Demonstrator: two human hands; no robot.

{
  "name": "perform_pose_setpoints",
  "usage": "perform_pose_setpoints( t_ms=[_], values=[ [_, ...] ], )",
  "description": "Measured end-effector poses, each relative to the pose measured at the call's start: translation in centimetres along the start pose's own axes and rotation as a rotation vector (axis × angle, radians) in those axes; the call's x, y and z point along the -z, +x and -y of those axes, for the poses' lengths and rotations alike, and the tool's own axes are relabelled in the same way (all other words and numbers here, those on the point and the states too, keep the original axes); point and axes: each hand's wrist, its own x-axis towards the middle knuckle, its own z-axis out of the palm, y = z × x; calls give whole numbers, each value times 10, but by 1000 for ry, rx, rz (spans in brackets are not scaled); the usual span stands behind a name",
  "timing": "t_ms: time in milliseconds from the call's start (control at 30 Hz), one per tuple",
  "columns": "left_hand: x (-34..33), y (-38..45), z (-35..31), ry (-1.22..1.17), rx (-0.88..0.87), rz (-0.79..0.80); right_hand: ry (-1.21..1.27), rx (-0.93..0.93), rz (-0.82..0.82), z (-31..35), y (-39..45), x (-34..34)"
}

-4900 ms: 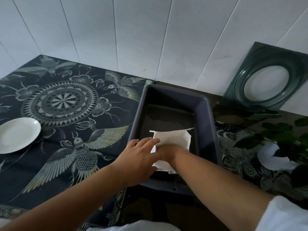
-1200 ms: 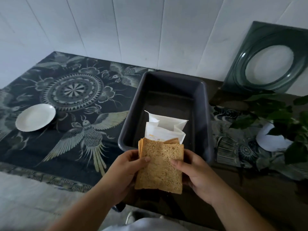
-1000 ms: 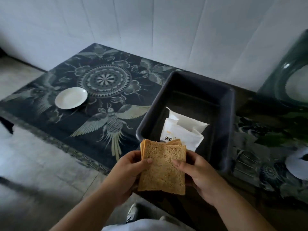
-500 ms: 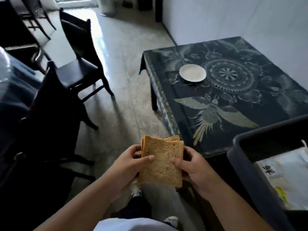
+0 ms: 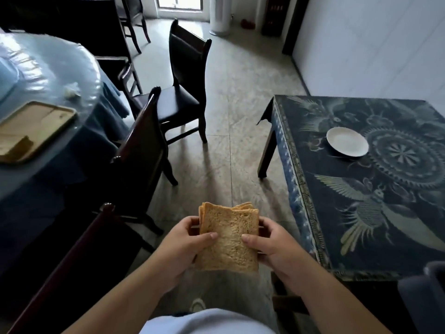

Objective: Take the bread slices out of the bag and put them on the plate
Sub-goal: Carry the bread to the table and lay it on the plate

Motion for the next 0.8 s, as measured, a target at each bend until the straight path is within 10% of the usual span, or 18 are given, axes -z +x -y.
perform_pose_setpoints(
  t_ms=[800],
  values=[
    [50, 196, -124, -46, 27, -55, 84, 24, 82, 123, 217, -14]
  ],
)
